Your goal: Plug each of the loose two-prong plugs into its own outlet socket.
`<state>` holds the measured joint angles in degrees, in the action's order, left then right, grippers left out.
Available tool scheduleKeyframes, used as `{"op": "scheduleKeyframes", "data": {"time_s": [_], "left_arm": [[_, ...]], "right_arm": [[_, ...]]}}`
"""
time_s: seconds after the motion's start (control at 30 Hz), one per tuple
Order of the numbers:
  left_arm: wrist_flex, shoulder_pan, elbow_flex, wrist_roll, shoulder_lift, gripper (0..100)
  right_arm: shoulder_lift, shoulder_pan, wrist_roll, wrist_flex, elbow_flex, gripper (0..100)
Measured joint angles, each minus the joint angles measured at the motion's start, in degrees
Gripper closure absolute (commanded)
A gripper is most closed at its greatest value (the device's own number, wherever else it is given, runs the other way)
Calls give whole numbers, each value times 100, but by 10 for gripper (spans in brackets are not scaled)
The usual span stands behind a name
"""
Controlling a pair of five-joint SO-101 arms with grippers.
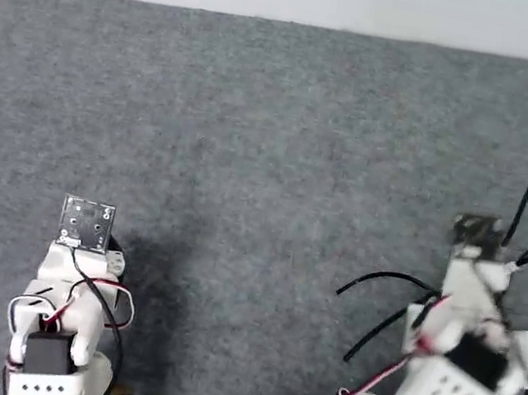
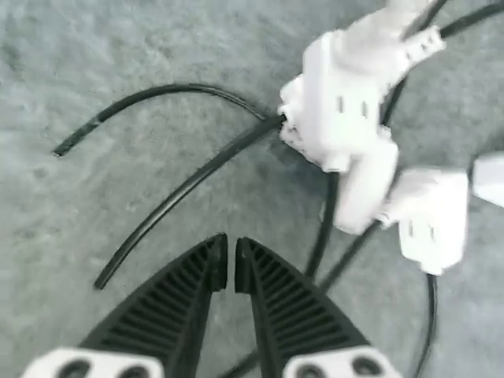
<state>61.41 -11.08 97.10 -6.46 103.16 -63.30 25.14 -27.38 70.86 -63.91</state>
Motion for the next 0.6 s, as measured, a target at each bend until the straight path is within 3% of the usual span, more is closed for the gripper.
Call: {"op": "scheduleKeyframes", "data": {"time_s": [0.17, 0.33, 0.43, 0.6], "left_arm": [[0, 0, 0, 0, 0, 987], [325, 0, 0, 9, 0, 987], [941, 0, 0, 0, 0, 987], [1055, 0, 0, 0, 0, 987]], "right_arm": [[-1204, -800, -26, -589, -1767, 990], [-2365, -1644, 624, -105, -2374, 990], [-3051, -1890, 1020, 255, -2743, 990], [-4018, -1952, 1222, 378, -3156, 990]]}}
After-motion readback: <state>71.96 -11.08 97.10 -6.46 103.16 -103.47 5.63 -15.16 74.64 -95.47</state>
